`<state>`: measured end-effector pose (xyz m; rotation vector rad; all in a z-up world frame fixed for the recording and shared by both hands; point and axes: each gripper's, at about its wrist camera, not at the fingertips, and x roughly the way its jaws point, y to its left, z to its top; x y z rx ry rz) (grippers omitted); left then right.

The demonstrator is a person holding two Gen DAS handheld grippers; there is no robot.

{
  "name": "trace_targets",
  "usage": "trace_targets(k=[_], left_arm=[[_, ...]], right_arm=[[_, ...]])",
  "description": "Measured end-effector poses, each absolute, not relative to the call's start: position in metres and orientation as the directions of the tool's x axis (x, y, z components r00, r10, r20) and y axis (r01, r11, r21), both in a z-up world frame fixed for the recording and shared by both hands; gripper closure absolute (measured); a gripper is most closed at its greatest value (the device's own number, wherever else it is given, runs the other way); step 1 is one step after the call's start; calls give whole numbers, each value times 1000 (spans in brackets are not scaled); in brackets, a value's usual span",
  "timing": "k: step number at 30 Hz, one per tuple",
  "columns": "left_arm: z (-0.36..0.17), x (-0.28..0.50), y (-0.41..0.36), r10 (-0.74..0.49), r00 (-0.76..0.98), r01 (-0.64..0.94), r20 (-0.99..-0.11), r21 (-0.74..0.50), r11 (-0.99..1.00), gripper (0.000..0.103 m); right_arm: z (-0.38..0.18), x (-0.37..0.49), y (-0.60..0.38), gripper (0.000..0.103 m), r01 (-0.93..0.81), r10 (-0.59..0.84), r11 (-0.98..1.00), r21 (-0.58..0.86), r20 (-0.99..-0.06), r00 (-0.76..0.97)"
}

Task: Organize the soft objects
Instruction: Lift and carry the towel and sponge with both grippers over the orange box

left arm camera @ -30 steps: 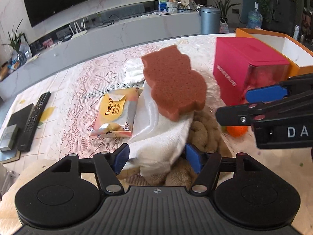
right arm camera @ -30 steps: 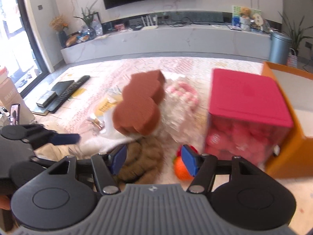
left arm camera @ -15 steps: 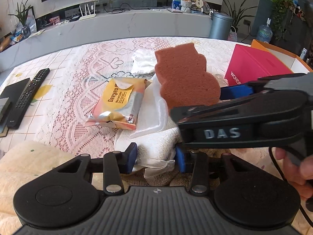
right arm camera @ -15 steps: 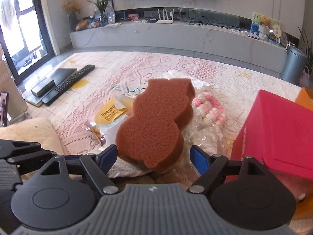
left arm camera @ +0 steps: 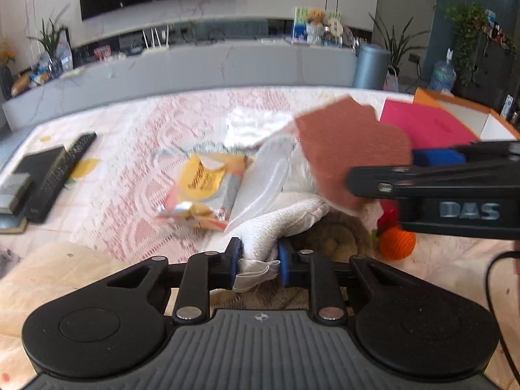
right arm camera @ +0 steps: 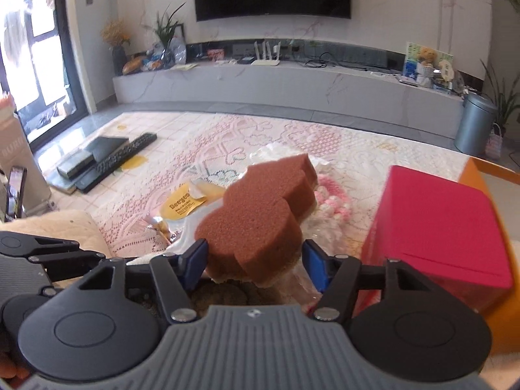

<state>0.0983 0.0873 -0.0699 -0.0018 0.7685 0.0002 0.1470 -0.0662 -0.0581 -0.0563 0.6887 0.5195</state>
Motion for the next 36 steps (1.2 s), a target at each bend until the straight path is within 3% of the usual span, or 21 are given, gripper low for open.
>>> trace_targets(k=[10,21,31,36], left_arm=[[-12,73,72,10,812,-10,-583,4,1000,86],[38,58,34,-89,880,79,-466,-41,996,86],[59,105,-52,-251,847,283,-469,-4,959,86],[59,140,-107,-288,825,395,-486,132,909,86]], right_arm=[[-26,102,-118,42,-420,431,895,152,-544,720],[2,60,-172,43,-352,405,914,200,-444,799],[16,72,-252,43,-246,293,956,161,-439,850],[18,105,-293,43,-197,240,970,140,-468,850]])
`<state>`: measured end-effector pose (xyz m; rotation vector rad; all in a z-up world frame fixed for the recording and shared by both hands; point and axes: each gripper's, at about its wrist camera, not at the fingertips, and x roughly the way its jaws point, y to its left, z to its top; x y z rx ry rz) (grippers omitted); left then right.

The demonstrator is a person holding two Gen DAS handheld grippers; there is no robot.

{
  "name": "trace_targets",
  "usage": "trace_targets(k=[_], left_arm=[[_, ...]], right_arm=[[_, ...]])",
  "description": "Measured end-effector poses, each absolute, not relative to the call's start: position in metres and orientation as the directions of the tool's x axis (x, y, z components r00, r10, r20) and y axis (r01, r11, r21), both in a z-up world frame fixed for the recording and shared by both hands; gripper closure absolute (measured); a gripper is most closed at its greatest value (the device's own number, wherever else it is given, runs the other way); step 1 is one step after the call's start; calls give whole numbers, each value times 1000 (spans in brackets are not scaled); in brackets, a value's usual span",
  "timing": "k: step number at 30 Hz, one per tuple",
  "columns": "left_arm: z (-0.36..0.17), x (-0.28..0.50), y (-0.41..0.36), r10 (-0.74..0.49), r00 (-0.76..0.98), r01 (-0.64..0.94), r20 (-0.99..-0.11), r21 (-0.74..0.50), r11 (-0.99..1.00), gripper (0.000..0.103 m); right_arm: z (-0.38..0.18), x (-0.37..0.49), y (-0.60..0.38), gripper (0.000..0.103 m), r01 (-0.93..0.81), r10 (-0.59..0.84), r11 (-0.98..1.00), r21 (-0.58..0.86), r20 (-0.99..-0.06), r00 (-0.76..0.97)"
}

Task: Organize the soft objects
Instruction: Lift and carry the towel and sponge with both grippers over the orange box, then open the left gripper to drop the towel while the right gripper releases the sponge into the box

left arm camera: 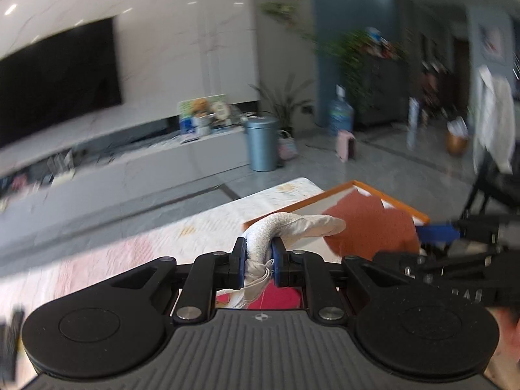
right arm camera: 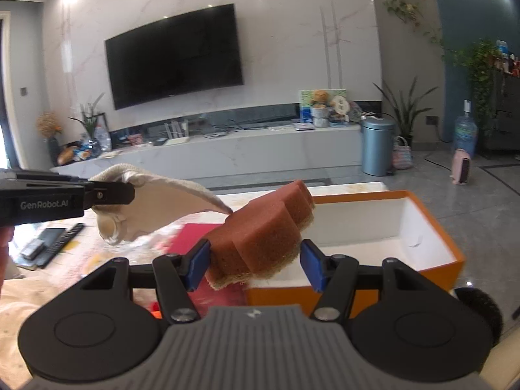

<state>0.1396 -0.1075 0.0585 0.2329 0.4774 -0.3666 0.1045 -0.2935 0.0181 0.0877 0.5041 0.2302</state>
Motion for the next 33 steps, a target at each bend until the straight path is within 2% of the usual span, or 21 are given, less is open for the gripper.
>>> trace_targets(k=[6,15,20,25,27,29,30,32,33], left_arm=[[35,177,-166,-273,786,499,-555,308,810,86],[-17,219,-221,-230,716,616,-660,440,654,86],[-53,233,-246,-230,600,723,-766,396,566,86],[-75,247,-251,-227,486,764,-844,284,580,84],[-78,251,-245,-226,456,762,-861,247,598,79],[-76,257,-236,-236,416,760,-878,194,620,68],[-74,259,-230,-247,405,757,-881,171,631,67],[-68,260,-221,-268,400,747,-877,141,650,52],[-64,261,-221,-281,403,739,-871,129,661,48]], right_arm=[[11,153,-325,43,-174,190,981,80,-526,829],[-30,221,-359,43,-144,177,984,105,-649,740],[-47,234,-374,43,-137,178,984,115,-693,698],[-59,247,-384,43,-153,242,970,188,-732,636],[-61,247,-385,43,-152,248,969,196,-741,625],[-64,250,-387,43,-150,263,964,218,-748,610],[-65,251,-387,43,-146,274,961,234,-750,601],[-65,256,-390,43,-141,301,952,271,-754,583],[-66,257,-390,43,-139,313,948,287,-755,576]])
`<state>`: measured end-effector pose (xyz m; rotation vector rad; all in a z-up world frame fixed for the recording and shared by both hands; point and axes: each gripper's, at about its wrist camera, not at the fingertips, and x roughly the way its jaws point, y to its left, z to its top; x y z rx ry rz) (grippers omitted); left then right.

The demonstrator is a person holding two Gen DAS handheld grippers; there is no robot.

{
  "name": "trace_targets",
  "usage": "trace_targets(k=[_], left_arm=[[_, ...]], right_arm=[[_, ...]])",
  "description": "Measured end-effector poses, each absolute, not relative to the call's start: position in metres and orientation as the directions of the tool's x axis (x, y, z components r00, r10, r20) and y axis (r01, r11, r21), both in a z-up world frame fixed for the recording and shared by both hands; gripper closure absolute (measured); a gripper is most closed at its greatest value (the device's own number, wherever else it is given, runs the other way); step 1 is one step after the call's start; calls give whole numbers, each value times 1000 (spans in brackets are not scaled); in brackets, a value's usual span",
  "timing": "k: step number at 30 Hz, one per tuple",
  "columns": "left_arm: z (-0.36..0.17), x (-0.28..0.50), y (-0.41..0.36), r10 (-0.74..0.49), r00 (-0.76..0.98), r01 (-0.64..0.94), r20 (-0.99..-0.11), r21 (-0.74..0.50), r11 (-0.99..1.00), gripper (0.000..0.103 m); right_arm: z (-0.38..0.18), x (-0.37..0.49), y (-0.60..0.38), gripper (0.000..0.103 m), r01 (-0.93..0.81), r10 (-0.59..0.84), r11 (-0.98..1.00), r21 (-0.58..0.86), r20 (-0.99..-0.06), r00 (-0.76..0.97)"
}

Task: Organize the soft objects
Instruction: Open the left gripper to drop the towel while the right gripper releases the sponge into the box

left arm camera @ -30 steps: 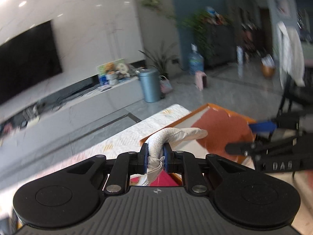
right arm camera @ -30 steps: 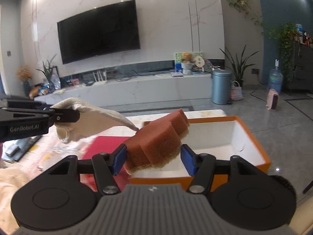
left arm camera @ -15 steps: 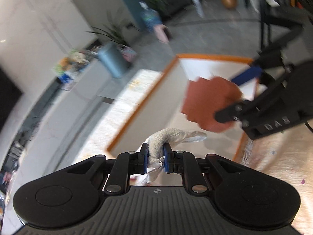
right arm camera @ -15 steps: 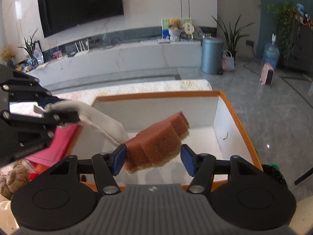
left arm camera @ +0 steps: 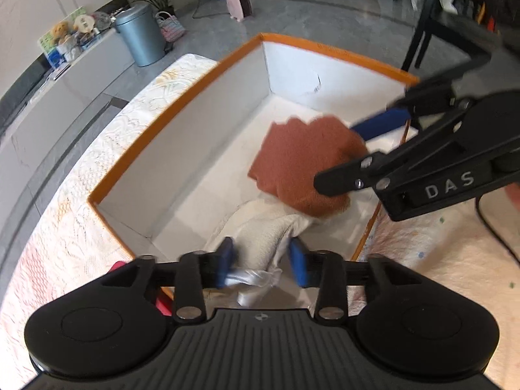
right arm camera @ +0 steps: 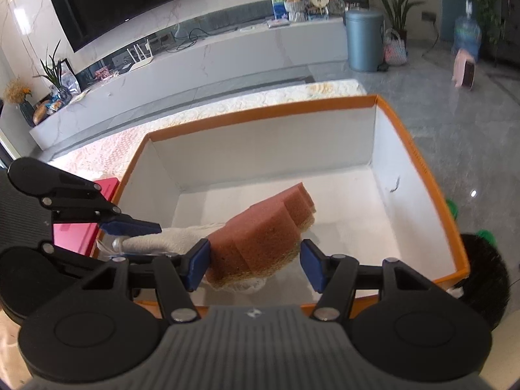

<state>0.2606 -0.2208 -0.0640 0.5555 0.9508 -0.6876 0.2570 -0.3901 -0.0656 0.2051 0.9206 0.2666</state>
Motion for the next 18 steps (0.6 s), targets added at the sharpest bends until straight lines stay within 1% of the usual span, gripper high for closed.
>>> trace_targets(k=[5,7,12,15,18], left_arm=[[-37,256,-197,-370,414,710,-832,41,703,43],[-27,256,-189,-385,448,682,-807,29,731,42],[-13,249,-169,-365,542,584,-757,27,811,43],[-8,240,-157,-337,579,548,-743,48,835,43],[-6,234,-144,-320,594,521,-738,50,852,43]], right_arm=[[-61,258,-389,43,-110,333,937,333,-748,574],[-57,256,-387,43,-102,349,927,360,-736,580],[-57,259,-371,42,-126,415,900,418,-729,544],[-61,260,-352,41,-140,417,903,407,-747,517],[-66,261,-339,38,-141,409,909,393,-769,491]])
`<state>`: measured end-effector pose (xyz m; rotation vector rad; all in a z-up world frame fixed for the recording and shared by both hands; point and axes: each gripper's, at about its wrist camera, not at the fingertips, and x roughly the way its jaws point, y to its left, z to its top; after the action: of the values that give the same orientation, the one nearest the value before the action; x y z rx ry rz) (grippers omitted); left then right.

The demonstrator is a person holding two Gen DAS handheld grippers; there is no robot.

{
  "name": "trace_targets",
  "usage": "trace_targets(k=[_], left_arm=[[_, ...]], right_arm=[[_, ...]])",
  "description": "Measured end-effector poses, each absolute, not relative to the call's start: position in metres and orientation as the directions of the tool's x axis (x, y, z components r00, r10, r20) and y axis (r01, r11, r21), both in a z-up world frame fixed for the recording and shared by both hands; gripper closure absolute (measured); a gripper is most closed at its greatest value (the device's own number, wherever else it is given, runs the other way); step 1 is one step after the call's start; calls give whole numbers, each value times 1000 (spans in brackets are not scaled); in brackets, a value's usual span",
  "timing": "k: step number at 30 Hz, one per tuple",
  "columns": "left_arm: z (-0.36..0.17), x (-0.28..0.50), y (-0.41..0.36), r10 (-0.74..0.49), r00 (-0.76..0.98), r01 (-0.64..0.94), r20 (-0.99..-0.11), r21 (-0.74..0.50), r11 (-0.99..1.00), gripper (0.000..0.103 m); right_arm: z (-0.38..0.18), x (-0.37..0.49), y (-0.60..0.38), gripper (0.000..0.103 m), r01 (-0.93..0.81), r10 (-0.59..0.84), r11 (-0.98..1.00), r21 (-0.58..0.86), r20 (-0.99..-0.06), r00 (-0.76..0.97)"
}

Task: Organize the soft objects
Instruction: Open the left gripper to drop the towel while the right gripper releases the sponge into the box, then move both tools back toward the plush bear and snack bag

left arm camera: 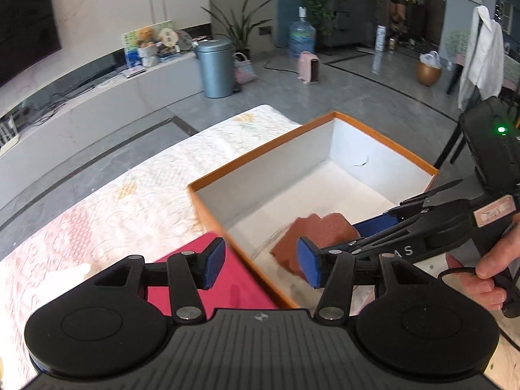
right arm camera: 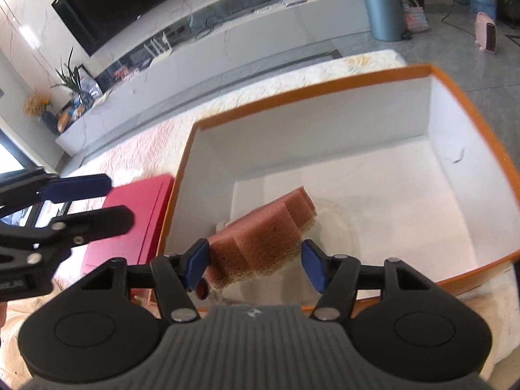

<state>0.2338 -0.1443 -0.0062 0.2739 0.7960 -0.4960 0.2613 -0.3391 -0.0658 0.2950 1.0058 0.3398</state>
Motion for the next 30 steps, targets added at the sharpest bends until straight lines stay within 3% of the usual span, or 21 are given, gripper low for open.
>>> trace_targets(k=[6,10,15,21,30], left_arm=[[-1,225,-120,-302,609,473,-734,30,881,43],[4,219,-106,-302,622,456,-723,21,890,43],[14,202,-83,-300,657,424,-692,10,906,43],[31,165,-48,-271,738,347,-618,3,938,43],[19,101,11,-105,835,115,-540,-15,993,42]], right_arm=[[-63,256,-323,33,-127,317,948,293,-817,481],[-52,248,-316,19,-135,259,966,222,-823,506],[-34,233,-306,19,-156,228,973,170,-811,538],[-5,185,-283,18,-190,241,970,152,-717,654],[-6,103,-234,16,-190,294,954,232,-594,749]])
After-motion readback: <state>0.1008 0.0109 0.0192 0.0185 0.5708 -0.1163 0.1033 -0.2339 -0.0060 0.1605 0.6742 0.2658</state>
